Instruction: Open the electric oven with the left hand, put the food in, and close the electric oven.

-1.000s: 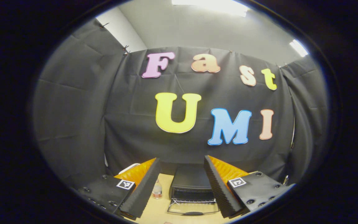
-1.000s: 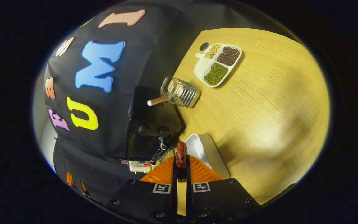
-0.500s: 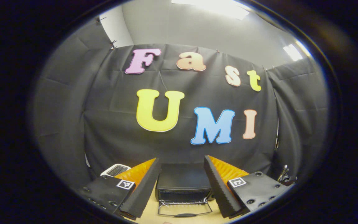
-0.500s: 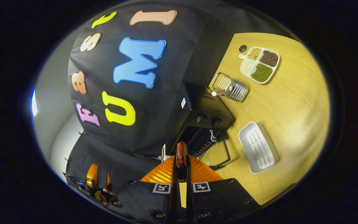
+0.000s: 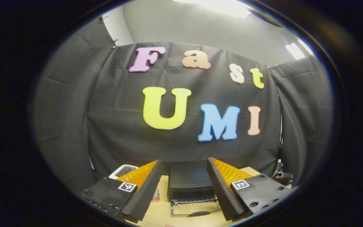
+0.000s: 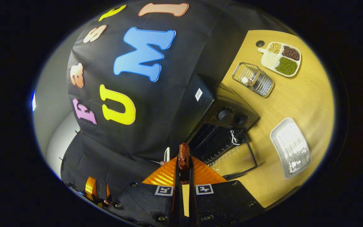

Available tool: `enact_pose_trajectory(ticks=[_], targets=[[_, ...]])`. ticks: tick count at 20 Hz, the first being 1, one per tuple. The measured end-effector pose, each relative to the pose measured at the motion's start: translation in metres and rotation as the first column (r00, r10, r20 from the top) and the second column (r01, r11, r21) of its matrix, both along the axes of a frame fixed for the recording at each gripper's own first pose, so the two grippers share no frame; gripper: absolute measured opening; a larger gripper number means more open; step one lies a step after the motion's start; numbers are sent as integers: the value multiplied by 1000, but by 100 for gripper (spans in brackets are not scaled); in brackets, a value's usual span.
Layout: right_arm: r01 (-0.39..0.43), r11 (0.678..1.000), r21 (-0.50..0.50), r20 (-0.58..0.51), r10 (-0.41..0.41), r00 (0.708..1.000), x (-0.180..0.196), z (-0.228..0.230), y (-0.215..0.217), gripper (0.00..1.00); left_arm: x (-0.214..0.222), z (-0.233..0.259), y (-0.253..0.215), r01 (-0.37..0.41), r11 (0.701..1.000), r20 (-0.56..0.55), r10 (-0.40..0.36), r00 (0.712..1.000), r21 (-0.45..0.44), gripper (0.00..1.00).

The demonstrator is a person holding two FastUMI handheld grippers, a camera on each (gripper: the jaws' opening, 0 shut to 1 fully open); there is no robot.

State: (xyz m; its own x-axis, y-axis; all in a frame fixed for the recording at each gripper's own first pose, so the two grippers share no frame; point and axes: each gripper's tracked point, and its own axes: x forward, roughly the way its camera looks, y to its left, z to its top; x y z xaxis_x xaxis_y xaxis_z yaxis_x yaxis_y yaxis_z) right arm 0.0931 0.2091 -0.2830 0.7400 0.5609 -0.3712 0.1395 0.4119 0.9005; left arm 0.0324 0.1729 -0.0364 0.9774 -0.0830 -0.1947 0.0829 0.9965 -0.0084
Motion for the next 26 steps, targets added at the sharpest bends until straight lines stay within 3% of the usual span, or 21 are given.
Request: enact_pose_trajectory(ticks=[10,17,20,22,23,26], targets=[[46,999,-27,-89,-49,995,61,-85,65,11,-7,-18,50,-77,997,-67,77,995,15,99],[112,989,-98,-109,-123,986,90,-127,71,11,-9,-25,78,-127,991,-92,130,987,45,99],[161,965,-206,-105,-185,977,101,-139,59,14,-8,-28,72,-115,993,-98,119,988,38,99],[151,943,-296,-142,-200,969,101,-153,50,24,-2,-26,68,-100,994,-87,103,991,40,99],[137,936,-325,-137,-190,972,103,-154,49,30,-1,-26,65,-96,995,-84,99,992,41,99],[86,896,-437,-108,-147,983,107,-151,46,35,4,-25,60,-89,995,-75,92,993,36,99]])
